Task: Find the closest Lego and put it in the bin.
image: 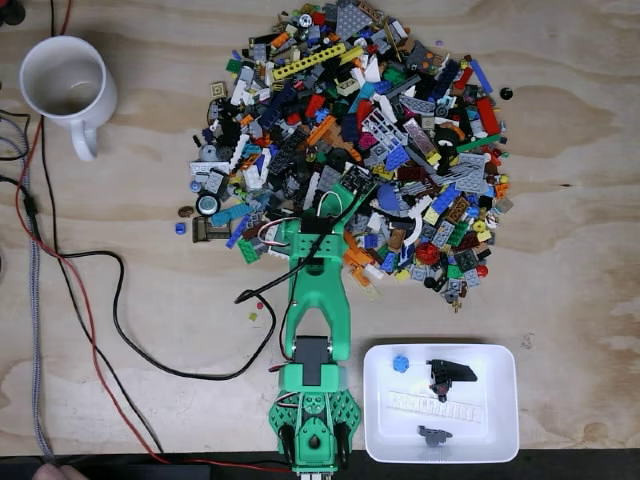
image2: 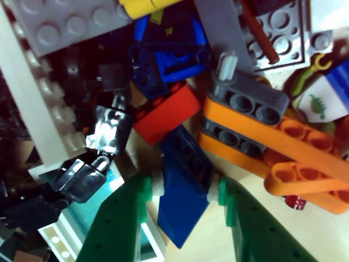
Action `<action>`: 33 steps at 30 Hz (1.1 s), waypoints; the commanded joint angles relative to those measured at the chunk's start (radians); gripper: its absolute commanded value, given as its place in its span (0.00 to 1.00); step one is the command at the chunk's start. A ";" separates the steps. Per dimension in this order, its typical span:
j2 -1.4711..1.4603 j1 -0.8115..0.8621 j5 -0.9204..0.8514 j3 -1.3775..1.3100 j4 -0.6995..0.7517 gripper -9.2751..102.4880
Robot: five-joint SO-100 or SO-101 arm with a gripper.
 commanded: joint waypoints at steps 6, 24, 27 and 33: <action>0.035 0.003 -0.017 -0.052 0.025 0.10; 0.437 0.000 -0.152 0.040 0.219 0.09; 0.434 -0.023 -0.149 0.074 0.206 0.17; 0.383 -0.026 -0.179 0.100 0.183 0.25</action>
